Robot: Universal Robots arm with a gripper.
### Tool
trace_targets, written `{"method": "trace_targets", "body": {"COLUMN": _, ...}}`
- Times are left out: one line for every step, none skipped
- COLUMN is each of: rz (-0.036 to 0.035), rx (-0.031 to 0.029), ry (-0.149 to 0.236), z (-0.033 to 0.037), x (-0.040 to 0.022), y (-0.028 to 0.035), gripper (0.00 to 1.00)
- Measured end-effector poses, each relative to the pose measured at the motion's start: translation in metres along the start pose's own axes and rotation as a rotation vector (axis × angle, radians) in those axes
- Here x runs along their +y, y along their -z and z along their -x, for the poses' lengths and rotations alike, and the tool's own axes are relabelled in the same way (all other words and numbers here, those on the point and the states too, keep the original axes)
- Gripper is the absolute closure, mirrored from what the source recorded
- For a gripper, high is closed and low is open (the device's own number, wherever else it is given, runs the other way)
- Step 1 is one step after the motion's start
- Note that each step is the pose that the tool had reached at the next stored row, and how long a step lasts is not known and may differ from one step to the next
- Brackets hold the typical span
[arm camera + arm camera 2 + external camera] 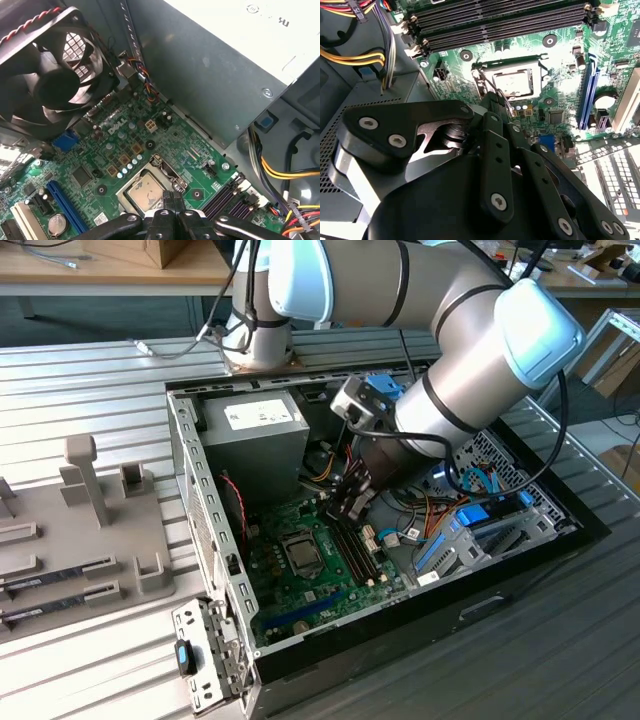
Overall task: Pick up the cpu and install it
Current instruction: 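Install the first cpu locking lever, then install the second cpu locking lever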
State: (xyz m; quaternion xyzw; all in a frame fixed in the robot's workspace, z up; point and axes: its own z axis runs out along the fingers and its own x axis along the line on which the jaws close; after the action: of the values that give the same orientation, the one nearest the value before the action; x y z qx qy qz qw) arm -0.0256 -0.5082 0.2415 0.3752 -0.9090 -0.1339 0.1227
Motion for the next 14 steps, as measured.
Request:
{"method": "trace_targets", "body": {"rz": -0.0005, "rx": 0.0005, "ry": 0.0, "z": 0.0, "x": -0.0001, "y": -0.0003, "gripper": 0.89}}
{"method": "trace_targets", "body": {"rz": -0.0011, "rx": 0.001, "ry": 0.0, "z": 0.0001, "x": -0.0002, "y": -0.0006, "gripper": 0.89}}
{"method": "trace_targets", "body": {"rz": -0.0021, "rx": 0.002, "ry": -0.001, "z": 0.0001, "x": -0.0004, "y": -0.001, "gripper": 0.89}}
{"method": "trace_targets", "body": {"rz": -0.0028, "rx": 0.0026, "ry": -0.001, "z": 0.0002, "x": -0.0005, "y": -0.0013, "gripper": 0.89}}
{"method": "trace_targets", "body": {"rz": -0.0035, "rx": 0.0033, "ry": -0.002, "z": 0.0002, "x": -0.0006, "y": -0.0016, "gripper": 0.89}}
{"method": "trace_targets", "body": {"rz": -0.0042, "rx": 0.0039, "ry": -0.002, "z": 0.0002, "x": -0.0007, "y": -0.0019, "gripper": 0.89}}
{"method": "trace_targets", "body": {"rz": -0.0046, "rx": 0.0044, "ry": -0.002, "z": 0.0002, "x": -0.0008, "y": -0.0021, "gripper": 0.89}}
{"method": "trace_targets", "body": {"rz": -0.0051, "rx": 0.0048, "ry": -0.002, "z": 0.0001, "x": -0.001, "y": -0.0023, "gripper": 0.89}}
{"method": "trace_targets", "body": {"rz": -0.0054, "rx": 0.0049, "ry": -0.003, "z": -0.0001, "x": -0.0014, "y": -0.0027, "gripper": 0.89}}
{"method": "trace_targets", "body": {"rz": -0.0058, "rx": 0.0054, "ry": -0.003, "z": -0.0006, "x": -0.002, "y": -0.0029, "gripper": 0.89}}
{"method": "trace_targets", "body": {"rz": -0.0061, "rx": 0.0057, "ry": -0.003, "z": -0.0011, "x": -0.0026, "y": -0.0031, "gripper": 0.89}}
{"method": "trace_targets", "body": {"rz": -0.0066, "rx": 0.0062, "ry": -0.003, "z": -0.0017, "x": -0.0036, "y": -0.0035, "gripper": 0.89}}
{"method": "trace_targets", "body": {"rz": -0.0067, "rx": 0.0064, "ry": -0.003, "z": -0.0021, "x": -0.0041, "y": -0.0038, "gripper": 0.89}}
{"method": "trace_targets", "body": {"rz": -0.0071, "rx": 0.0067, "ry": -0.003, "z": -0.0025, "x": -0.0047, "y": -0.004, "gripper": 0.89}}
